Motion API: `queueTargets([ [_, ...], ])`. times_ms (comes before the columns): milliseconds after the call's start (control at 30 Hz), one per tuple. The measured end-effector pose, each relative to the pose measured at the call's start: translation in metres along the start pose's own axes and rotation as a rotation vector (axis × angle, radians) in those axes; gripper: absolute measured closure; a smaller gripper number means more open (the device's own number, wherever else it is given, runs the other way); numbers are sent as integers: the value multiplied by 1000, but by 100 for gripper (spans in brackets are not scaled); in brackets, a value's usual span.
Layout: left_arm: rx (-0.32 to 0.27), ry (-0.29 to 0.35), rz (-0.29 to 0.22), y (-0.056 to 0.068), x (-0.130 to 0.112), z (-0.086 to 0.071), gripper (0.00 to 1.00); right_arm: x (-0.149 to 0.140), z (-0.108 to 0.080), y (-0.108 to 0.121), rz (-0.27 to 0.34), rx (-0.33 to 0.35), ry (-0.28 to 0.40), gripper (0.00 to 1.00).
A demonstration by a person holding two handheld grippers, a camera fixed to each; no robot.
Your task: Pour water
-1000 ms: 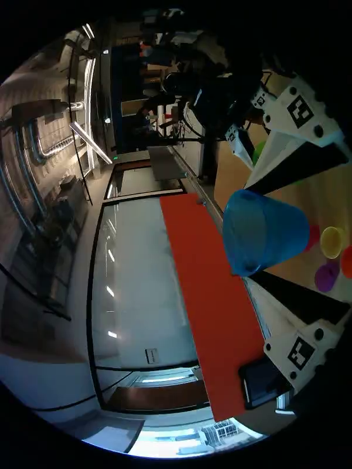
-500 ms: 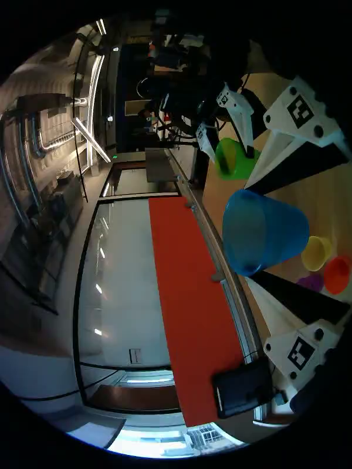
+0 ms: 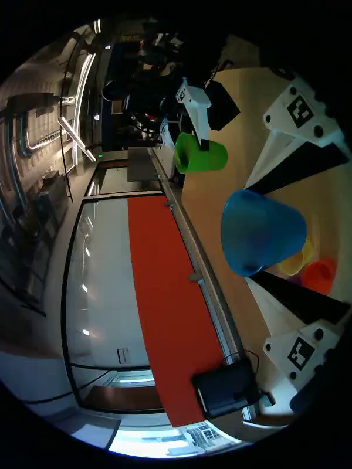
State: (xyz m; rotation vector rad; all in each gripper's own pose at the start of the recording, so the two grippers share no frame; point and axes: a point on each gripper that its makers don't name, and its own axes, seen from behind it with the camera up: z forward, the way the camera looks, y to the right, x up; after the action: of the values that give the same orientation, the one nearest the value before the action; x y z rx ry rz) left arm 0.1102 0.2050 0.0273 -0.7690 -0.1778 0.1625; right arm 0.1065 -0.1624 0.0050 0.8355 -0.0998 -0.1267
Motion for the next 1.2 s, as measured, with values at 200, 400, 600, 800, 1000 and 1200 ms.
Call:
queueTargets([
  [200,-13,-44,7,7,-21,2,12,-12,-5,2,4,5,-36,10],
  [400,-24,-88,12,13,-41,4,12,-25,-11,3,13,17,-79,11],
  [600,-41,-137,17,19,-63,6,12,-42,-14,1,14,33,-138,10],
  [800,-63,-198,20,27,-89,10,12,-59,-16,2,14,39,-196,10],
  [1000,-80,-260,47,31,-113,14,12,-78,-18,2,16,50,-260,10],
  [1200,-103,-322,60,36,-132,18,12,-97,-16,2,20,63,-317,11],
])
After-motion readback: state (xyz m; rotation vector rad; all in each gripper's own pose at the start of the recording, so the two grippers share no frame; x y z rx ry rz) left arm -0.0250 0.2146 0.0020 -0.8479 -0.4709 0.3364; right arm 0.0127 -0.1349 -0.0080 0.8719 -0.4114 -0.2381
